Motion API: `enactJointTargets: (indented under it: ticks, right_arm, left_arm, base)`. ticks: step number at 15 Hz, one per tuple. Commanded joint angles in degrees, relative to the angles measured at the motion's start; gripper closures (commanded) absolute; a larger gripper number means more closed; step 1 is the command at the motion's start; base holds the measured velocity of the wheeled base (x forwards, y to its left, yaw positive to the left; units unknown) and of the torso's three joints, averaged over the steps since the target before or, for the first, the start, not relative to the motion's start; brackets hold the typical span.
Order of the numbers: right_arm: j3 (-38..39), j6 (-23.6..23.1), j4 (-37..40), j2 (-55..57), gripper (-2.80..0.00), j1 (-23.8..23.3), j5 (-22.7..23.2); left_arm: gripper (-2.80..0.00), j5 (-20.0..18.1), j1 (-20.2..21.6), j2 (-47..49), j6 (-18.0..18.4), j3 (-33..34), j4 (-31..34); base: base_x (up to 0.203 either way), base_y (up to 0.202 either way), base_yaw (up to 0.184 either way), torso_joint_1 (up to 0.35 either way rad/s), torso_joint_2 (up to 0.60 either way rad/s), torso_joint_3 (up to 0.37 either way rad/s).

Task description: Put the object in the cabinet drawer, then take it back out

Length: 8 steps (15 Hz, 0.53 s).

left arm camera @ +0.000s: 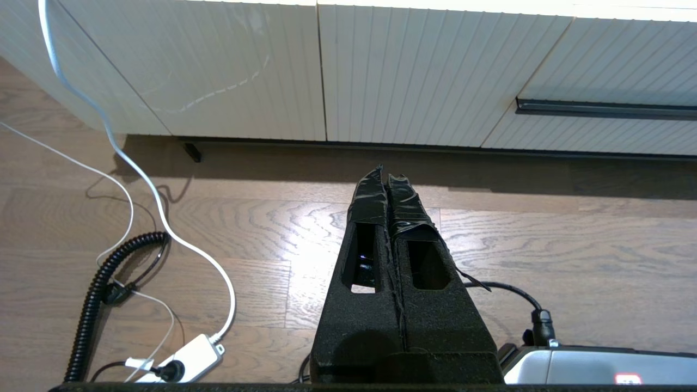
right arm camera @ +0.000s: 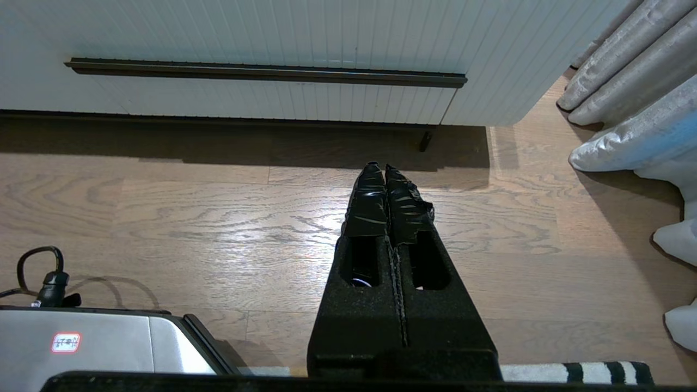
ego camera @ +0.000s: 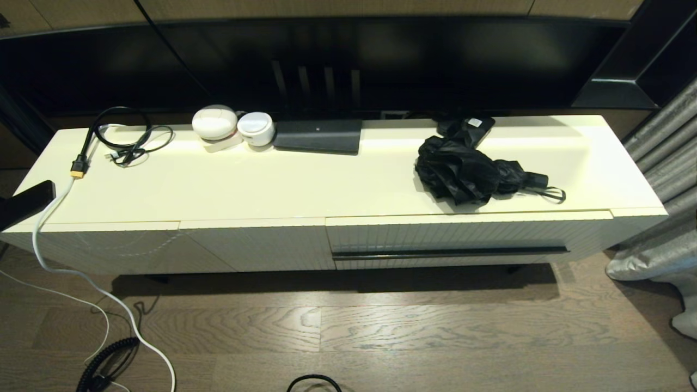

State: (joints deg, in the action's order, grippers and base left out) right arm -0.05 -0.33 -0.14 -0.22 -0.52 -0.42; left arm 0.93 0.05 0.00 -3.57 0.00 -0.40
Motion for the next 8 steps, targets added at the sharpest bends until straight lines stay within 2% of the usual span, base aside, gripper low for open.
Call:
enactJointTargets:
  ticks: [1,8]
  right_arm:
    - [0.0,-0.1,0.0,0.2,0.0,0.0,0.0]
    - [0.0,0.7,-0.1,0.2,0.0,0.0,0.0]
  left_arm:
    - [0.0,0.0,0.0,0.0,0.0,0.0,0.0]
    - [0.0,0.0,0.0,0.0,0.0,0.0,0.0]
  base:
    - [0.0,0.0,0.0,0.0,0.0,0.0]
    - [0.0,0.0,0.0,0.0,0.0,0.0]
